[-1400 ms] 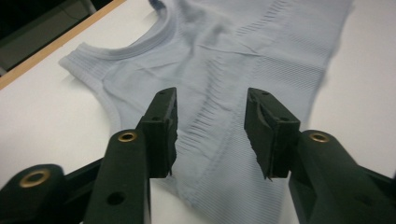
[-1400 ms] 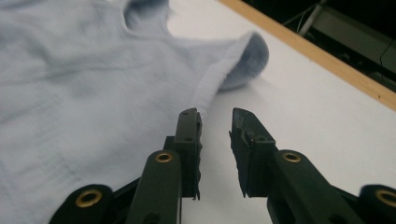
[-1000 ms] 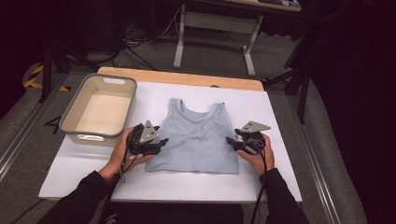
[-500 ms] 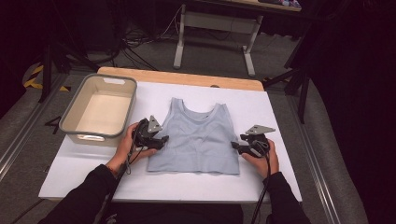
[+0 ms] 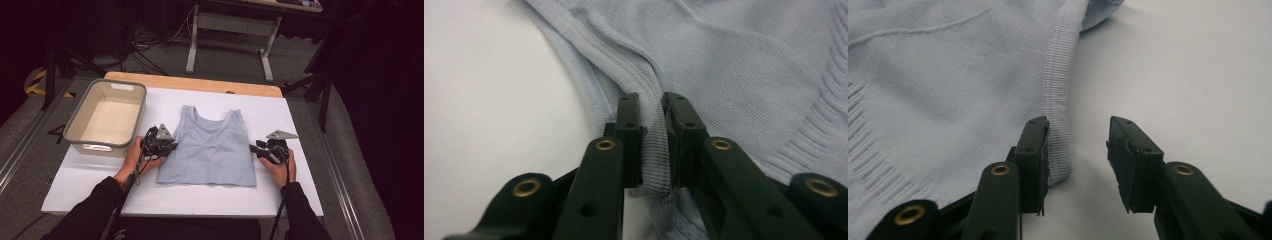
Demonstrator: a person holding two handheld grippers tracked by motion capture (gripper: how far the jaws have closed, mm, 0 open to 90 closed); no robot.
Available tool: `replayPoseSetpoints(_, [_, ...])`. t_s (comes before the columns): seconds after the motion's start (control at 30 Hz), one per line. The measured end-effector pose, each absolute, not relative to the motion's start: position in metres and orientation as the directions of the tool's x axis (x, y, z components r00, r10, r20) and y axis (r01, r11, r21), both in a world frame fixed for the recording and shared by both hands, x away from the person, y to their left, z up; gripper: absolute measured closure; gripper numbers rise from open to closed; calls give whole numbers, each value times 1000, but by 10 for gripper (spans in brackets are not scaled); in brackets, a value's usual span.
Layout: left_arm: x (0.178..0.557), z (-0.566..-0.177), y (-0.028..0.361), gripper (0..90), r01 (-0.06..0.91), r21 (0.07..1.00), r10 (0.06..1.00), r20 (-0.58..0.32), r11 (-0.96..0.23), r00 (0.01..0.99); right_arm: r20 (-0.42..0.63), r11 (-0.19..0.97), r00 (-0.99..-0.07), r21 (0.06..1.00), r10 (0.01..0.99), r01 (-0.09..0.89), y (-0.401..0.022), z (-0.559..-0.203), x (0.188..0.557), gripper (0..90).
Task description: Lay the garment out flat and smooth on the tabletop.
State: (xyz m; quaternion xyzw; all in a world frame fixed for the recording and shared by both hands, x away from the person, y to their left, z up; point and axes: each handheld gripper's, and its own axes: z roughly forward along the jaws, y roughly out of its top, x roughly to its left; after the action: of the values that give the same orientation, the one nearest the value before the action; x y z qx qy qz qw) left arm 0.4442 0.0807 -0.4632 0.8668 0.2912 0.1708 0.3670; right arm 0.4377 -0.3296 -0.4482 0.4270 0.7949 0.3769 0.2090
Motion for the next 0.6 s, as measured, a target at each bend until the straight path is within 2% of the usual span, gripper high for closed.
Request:
replayPoseSetpoints(0.13, [442,-462,80,806,372,728,633,109,-575,766,-17,349,-563,799,827,489,-328,-441,434,652])
replayPoseSetpoints(0.23, [441,-462,81,806,364,729,632,121,-580,765,-54,405,-577,766,815,500,-322,-445,438,677])
replayPoseSetpoints(0.33, [439,-462,83,803,360,726,633,132,-585,762,-11,405,-602,749,798,524,-319,-452,444,681])
replayPoseSetpoints(0.47, [439,-462,84,802,356,720,631,143,-595,763,4,417,-624,742,781,526,-315,-453,444,784])
replayPoseSetpoints(0.6, [436,-460,84,806,345,723,634,164,-599,756,-11,421,-616,740,787,525,-314,-451,442,842])
